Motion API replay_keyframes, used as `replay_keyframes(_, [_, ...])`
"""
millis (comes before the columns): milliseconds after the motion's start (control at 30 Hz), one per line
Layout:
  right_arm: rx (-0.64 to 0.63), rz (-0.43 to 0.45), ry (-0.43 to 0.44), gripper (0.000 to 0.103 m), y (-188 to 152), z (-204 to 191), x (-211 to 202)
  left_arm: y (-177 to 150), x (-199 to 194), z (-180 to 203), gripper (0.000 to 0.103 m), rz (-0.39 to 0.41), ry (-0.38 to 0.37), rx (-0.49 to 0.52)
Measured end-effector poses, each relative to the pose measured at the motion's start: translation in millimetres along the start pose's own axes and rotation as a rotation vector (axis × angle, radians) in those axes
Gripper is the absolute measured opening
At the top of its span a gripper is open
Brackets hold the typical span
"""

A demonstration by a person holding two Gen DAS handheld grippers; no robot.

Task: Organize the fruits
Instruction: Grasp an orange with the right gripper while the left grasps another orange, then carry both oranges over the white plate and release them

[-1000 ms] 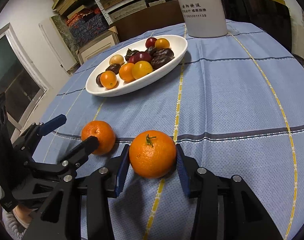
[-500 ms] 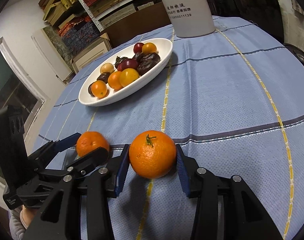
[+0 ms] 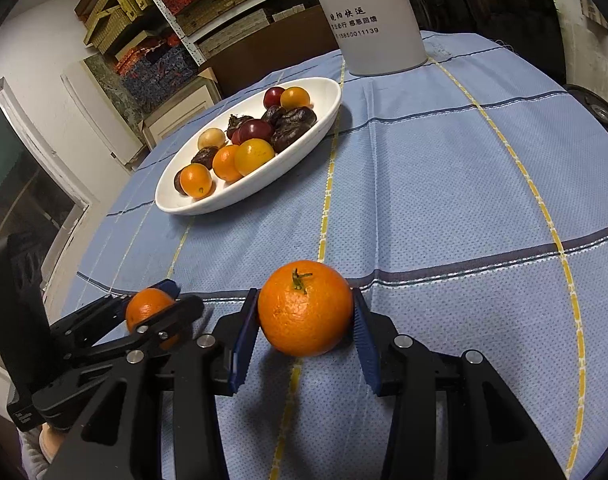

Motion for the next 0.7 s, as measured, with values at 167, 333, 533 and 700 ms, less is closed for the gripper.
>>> replay_keyframes(167, [-0.025, 0.001, -0.011, 0.046, -2, -4, 1, -3, 3, -21, 0.046, -0.029, 0.008, -0.079])
replay_keyframes(333, [-0.068, -0.01, -0.002, 0.045, -7, -13, 1, -4, 2, -17, 0.046, -0.024, 0.03, -0.05])
replay_keyframes(533, [-0.084, -0.021, 0.023, 0.045, -11, -18, 0, -9, -3, -8, 0.046, -0.018, 0.009, -0.033])
replay_keyframes(700, [-0.09, -0.027, 0.031, 0.045, -13, -19, -1, -9, -3, -6, 0.046, -0.02, 0.025, -0.017])
Point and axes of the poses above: each gripper's, at about its wrist camera, not at the fingertips, and x roughly the way its jaws point, z to its right, y to its top, the point moved 3 cm from there along x, roughly the way its jaws point, and after that the axes turned 3 degrees about x, right-handed, at the moved point
